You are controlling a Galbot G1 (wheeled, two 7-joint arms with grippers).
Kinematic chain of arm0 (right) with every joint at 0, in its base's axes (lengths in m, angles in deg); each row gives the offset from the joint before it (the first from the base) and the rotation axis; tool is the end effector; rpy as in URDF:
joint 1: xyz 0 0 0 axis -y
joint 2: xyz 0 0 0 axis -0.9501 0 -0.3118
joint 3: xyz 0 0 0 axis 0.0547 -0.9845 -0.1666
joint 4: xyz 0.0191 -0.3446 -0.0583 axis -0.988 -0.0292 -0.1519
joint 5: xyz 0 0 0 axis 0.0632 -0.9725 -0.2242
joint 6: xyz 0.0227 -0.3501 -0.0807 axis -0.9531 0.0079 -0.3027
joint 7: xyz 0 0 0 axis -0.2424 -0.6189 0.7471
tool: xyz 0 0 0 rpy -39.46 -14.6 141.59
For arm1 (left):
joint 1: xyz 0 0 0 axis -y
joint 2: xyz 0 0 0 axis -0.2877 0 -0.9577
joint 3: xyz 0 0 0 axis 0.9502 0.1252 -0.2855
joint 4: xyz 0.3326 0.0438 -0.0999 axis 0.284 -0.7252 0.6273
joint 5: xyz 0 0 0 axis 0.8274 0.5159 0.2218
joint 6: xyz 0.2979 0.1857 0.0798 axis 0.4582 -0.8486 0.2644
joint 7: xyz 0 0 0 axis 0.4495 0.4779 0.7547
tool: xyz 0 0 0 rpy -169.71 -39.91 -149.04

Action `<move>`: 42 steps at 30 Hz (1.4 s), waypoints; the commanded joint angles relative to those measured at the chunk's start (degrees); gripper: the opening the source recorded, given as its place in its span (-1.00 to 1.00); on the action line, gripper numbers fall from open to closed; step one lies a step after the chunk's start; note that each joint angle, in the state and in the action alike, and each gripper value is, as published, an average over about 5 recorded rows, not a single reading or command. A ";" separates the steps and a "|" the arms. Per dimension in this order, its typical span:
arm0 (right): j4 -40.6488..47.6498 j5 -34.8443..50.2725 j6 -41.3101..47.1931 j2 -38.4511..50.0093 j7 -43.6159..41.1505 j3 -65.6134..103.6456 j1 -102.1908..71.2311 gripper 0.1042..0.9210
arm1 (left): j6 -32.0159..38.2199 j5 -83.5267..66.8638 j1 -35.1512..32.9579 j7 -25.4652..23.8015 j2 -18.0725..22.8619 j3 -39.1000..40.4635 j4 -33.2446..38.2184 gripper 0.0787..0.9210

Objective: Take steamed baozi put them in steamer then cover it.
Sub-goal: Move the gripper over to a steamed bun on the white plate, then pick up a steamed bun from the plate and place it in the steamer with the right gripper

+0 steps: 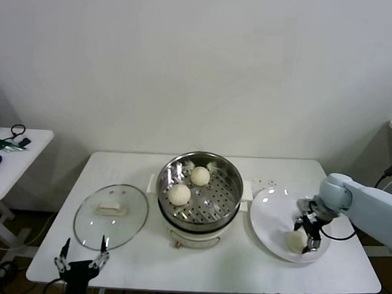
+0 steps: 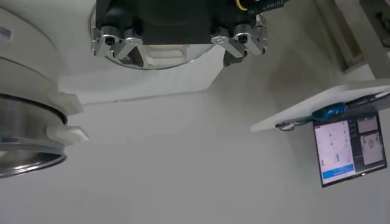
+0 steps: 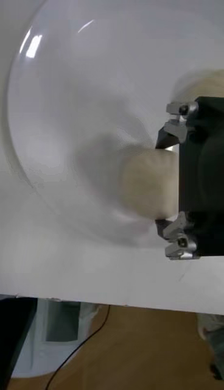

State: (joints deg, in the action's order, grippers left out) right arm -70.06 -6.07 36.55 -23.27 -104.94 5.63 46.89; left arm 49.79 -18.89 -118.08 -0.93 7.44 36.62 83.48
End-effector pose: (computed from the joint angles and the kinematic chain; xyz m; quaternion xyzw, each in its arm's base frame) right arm 0.4763 -0.1885 -0.2478 0.5449 -0.4796 0.4893 0.4834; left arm 0.1022 0.0335 -0.3298 0.1338 -0.9786 -0.0912 0.1268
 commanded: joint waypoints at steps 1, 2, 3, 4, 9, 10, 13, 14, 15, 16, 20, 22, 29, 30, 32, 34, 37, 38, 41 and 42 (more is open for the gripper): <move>0.68 -0.92 -0.37 -0.57 -0.39 0.45 -0.52 0.55 | -0.30 0.10 0.16 0.11 0.01 0.21 0.05 0.77; 0.67 -1.03 -0.47 -0.55 -0.49 0.52 -0.47 0.54 | -0.35 0.09 0.18 0.11 0.02 0.26 0.07 0.77; 0.63 -1.09 -0.57 -0.53 -0.56 0.54 -0.35 0.52 | -0.37 0.08 0.18 0.12 0.02 0.32 0.07 0.77; 0.59 -1.15 -0.72 -0.52 -0.62 0.55 -0.16 0.51 | -0.39 0.07 0.17 0.12 0.03 0.35 0.06 0.77; 0.46 -1.16 -3.76 -0.84 -1.11 -0.08 2.54 0.45 | -0.36 0.06 0.17 0.14 0.05 0.44 -0.04 0.77; 0.46 -1.45 -5.15 -1.06 -1.46 -0.40 3.59 0.45 | -0.35 0.07 0.17 0.13 0.03 0.44 -0.05 0.77; 0.03 -3.04 -10.04 -1.98 -2.93 -2.66 8.75 0.45 | -0.33 0.09 0.14 0.11 -0.04 0.38 -0.03 0.77; -0.26 -3.51 -11.79 -2.37 -3.40 -3.86 11.00 0.45 | -0.32 0.10 0.12 0.11 -0.05 0.35 0.00 0.77; -0.54 -3.80 -13.40 -2.79 -3.88 -5.07 13.34 0.45 | -0.30 0.11 0.08 0.10 -0.07 0.32 0.03 0.77; -0.71 -4.02 -15.10 -3.27 -4.49 -6.11 15.53 0.45 | -0.29 0.11 0.03 0.08 -0.08 0.30 0.06 0.77; -1.07 -5.54 -22.24 -5.91 -7.96 -8.96 23.73 0.45 | -0.25 0.11 -0.16 0.06 -0.10 0.34 0.08 0.77; -1.79 -5.67 -24.25 -7.27 -8.83 -10.59 28.00 0.45 | -0.51 0.04 -0.12 0.20 -0.05 0.46 0.07 0.77; -5.81 -2.24 -30.47 -12.82 -9.70 -16.02 41.16 0.47 | -1.01 0.74 0.23 0.09 0.06 1.17 -0.15 0.77; -6.46 -2.27 -31.60 -13.79 -9.75 -16.27 42.14 0.48 | -1.05 0.84 0.31 0.00 -0.02 1.29 -0.18 0.77; -7.57 -2.52 -33.64 -15.79 -9.76 -16.37 43.46 0.48 | -1.15 1.05 0.53 -0.27 -0.19 1.49 -0.20 0.77; -8.30 -2.90 -34.97 -18.00 -9.91 -16.13 43.97 0.48 | -1.31 1.37 0.85 -0.73 -0.28 1.61 -0.16 0.77; -8.75 -3.26 -36.23 -21.89 -10.27 -16.09 44.05 0.49 | -1.57 1.81 1.43 -1.27 -0.41 1.87 -0.07 0.77; -8.75 -3.37 -36.63 -23.25 -10.30 -16.08 43.88 0.49 | -1.61 1.89 1.61 -1.32 -0.47 1.99 -0.05 0.77; -8.74 -4.25 -37.49 -27.30 -10.15 -15.15 42.25 0.49 | -1.61 2.01 1.98 -1.36 -0.66 2.23 0.01 0.77; -8.78 -4.80 -37.72 -28.57 -10.09 -14.56 41.45 0.49 | -1.59 2.02 2.02 -1.40 -0.69 2.22 0.01 0.77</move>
State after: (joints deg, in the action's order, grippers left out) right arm -76.91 -9.73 5.25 -40.65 -114.04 -8.13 83.88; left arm 48.35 -17.32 -116.63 -1.76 7.04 38.63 83.35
